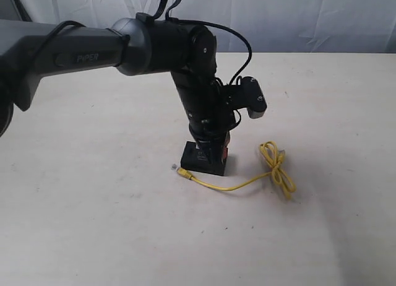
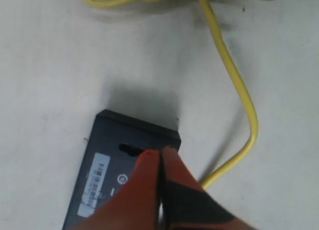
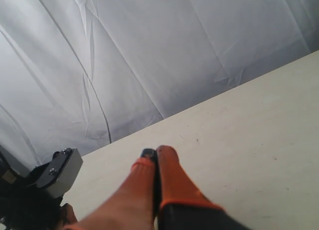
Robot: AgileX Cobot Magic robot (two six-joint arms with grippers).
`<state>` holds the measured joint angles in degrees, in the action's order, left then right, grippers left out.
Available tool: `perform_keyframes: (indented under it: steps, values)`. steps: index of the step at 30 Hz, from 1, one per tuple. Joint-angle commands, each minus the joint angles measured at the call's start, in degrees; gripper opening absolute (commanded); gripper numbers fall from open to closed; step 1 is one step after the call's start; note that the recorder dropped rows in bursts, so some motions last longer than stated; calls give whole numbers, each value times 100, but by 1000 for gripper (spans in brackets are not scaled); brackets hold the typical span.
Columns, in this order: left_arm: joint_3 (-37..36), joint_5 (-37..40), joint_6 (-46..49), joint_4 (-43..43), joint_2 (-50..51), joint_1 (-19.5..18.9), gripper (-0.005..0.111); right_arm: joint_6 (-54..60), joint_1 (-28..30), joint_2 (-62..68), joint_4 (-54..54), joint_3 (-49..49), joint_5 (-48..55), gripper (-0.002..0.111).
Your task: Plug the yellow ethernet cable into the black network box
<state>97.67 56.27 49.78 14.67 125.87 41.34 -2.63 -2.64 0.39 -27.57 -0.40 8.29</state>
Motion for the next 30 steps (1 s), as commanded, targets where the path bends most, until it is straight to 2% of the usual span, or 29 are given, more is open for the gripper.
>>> perform_keyframes:
  steps: [1, 10, 14, 20, 26, 30]
  values:
    - [23, 66, 40, -38, -22, -35, 0, 9, 24, -39, 11, 40, -13, -1]
    - [23, 56, 63, 271, 61, -35, 0, 9, 24, -39, 11, 40, -25, -1]
    - [1, 345, 655, 716, 98, -11, 0, 9, 24, -39, 11, 40, -25, -1]
    - [1, -64, 669, 1310, 152, -11, 0, 9, 24, -39, 11, 40, -25, -1]
    - [1, -364, 232, 1069, 424, -11, 0, 9, 24, -39, 11, 40, -25, -1]
    - [1, -558, -377, 317, 466, -11, 0, 9, 24, -39, 11, 40, -25, -1]
